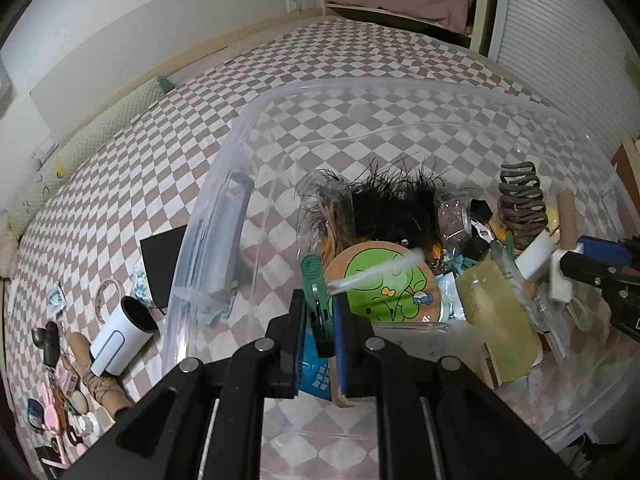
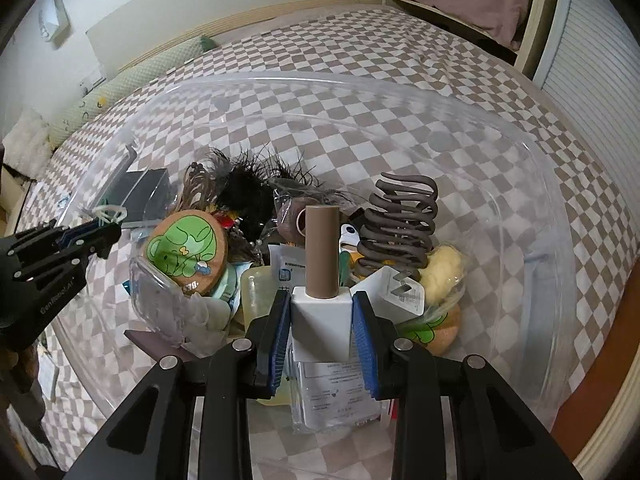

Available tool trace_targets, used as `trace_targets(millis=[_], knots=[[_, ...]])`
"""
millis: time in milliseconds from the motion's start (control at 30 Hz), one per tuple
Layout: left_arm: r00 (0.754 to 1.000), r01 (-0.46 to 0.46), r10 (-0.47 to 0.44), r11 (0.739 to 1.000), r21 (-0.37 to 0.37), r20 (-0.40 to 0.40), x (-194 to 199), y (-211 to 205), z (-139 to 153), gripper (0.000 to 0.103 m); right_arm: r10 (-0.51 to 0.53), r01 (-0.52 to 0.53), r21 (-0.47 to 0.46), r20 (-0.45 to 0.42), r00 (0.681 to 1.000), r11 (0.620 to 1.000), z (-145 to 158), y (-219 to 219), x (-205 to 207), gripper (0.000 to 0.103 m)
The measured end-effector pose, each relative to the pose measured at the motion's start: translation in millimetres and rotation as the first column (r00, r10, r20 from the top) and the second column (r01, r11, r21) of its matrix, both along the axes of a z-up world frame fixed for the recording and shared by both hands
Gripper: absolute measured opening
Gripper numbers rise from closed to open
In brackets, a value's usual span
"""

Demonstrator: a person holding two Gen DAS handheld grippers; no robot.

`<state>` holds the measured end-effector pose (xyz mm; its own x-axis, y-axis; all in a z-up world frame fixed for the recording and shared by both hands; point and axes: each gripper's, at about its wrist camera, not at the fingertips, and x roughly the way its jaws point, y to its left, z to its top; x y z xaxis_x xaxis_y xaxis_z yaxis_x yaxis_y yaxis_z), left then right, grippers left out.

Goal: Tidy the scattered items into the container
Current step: 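Open both tools to drop the clothespin and polish bottle into the box, then withdraw both tools from the box back toward the scattered items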

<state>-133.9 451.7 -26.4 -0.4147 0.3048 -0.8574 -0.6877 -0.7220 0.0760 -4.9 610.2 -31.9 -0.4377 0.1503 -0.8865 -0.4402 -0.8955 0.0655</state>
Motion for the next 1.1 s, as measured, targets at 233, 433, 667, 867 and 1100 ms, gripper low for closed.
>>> trace_targets(millis=[233,433,667,867,1100], knots=[[1.0,0.003,-0.003,1.0,-0.011,-0.017,1.6,0.4,2.0,0.039,-0.012,0.012,-0.011,-0.008,1.0,1.0,-2.8,3.5,-1.8,0.031],[1.0,0.004,-0.004,1.0,0.014,-0.01,4.0,-1.9,6.0,0.065,-0.003,0.003,-0.016,-0.007,1.0,1.0,-3.6,1.4,-1.2,0.031],[0.999,0.015,-0.012,0.998,0.061,-0.041,14.2,-7.0,19.1,0.096,-0.006,0.005,-0.015,-0.025,1.0,1.0,1.8,-0.9,3.7,0.032],[0.998,0.028,-0.023,0.996,0.084,-0.057,22.3,-14.6,28.0,0.103,-0.005,0.009,0.048,-0.087,0.996,0.999,19.0,-10.7,15.2,0.089],[0.997,0.022,-0.016,0.997,0.076,-0.075,29.5,-27.8,32.3,0.103,0.005,0.014,0.129,-0.148,0.989,0.992,31.7,-28.1,25.8,0.103]])
